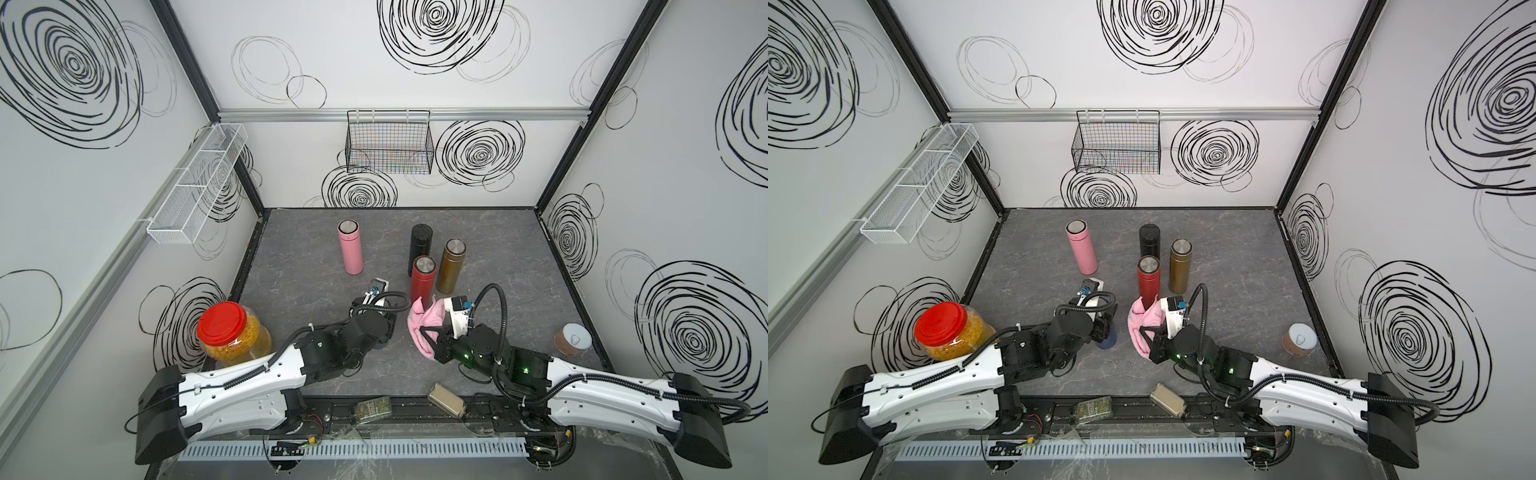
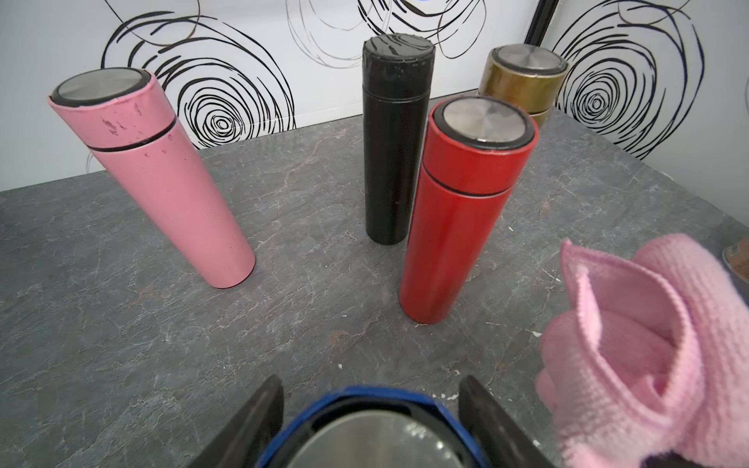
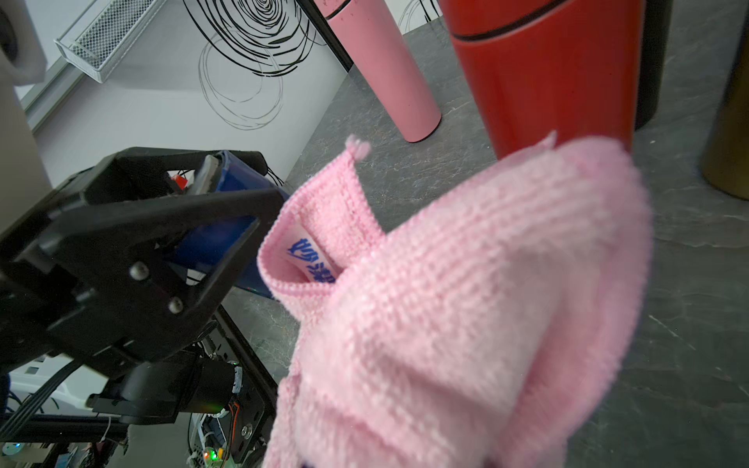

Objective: Wipe the surface of the thermos
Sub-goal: Wipe the dirt from the surface of the thermos.

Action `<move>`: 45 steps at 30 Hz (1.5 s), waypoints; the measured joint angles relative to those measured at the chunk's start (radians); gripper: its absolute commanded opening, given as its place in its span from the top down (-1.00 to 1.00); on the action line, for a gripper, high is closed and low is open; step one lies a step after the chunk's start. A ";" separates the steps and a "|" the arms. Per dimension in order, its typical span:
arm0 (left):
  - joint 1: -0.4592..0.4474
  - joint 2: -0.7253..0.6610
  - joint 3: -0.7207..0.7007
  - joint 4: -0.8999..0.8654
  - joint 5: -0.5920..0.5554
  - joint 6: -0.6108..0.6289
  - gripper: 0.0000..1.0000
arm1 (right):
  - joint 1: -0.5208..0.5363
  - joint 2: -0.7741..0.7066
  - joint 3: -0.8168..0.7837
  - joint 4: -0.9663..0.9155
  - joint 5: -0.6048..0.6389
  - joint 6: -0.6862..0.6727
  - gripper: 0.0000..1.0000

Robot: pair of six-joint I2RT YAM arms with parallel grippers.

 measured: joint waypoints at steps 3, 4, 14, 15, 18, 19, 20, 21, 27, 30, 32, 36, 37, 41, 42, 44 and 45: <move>0.009 0.000 -0.004 0.013 0.008 0.011 -0.49 | -0.013 -0.003 0.003 -0.017 -0.008 -0.022 1.00; 0.013 0.000 -0.004 0.014 0.011 0.016 -0.57 | -0.019 -0.003 0.005 -0.024 -0.010 -0.029 1.00; 0.051 -0.020 -0.009 0.015 0.061 0.025 -0.81 | -0.059 0.056 0.059 -0.039 -0.060 -0.076 1.00; 0.053 -0.028 -0.010 0.015 0.065 0.026 -0.81 | -0.061 0.064 0.067 -0.040 -0.063 -0.079 1.00; 0.053 -0.055 -0.021 0.015 0.079 0.027 -0.78 | -0.065 0.072 0.100 -0.063 -0.071 -0.087 1.00; 0.053 -0.065 -0.027 0.015 0.084 0.027 -0.78 | -0.068 0.072 0.115 -0.071 -0.071 -0.092 1.00; 0.053 -0.074 -0.033 0.016 0.090 0.027 -0.77 | -0.069 0.072 0.129 -0.078 -0.071 -0.097 1.00; 0.052 -0.083 -0.044 0.017 0.095 0.028 -0.76 | -0.070 0.071 0.143 -0.081 -0.072 -0.102 1.00; 0.033 -0.096 -0.111 0.058 0.111 0.036 -0.54 | -0.087 0.084 0.236 -0.088 -0.092 -0.148 1.00; 0.028 -0.089 -0.131 0.092 0.112 0.051 -0.30 | -0.122 0.133 0.322 -0.101 -0.129 -0.162 1.00; 0.024 -0.087 -0.142 0.115 0.106 0.066 -0.19 | -0.153 0.172 0.380 -0.106 -0.165 -0.167 1.00; 0.009 -0.087 -0.157 0.150 0.094 0.089 0.08 | -0.215 0.275 0.502 -0.124 -0.263 -0.170 1.00; 0.008 -0.087 -0.160 0.158 0.092 0.093 0.16 | -0.228 0.301 0.523 -0.126 -0.293 -0.167 1.00; 0.007 -0.088 -0.163 0.167 0.092 0.104 0.63 | -0.259 0.389 0.553 -0.117 -0.417 -0.140 1.00; 0.006 -0.088 -0.163 0.168 0.092 0.106 0.71 | -0.262 0.415 0.553 -0.108 -0.458 -0.127 1.00; 0.006 -0.088 -0.163 0.168 0.092 0.107 0.97 | -0.264 0.462 0.553 -0.084 -0.537 -0.091 1.00; 0.006 -0.088 -0.163 0.168 0.092 0.107 1.00 | -0.264 0.492 0.553 -0.060 -0.591 -0.071 1.00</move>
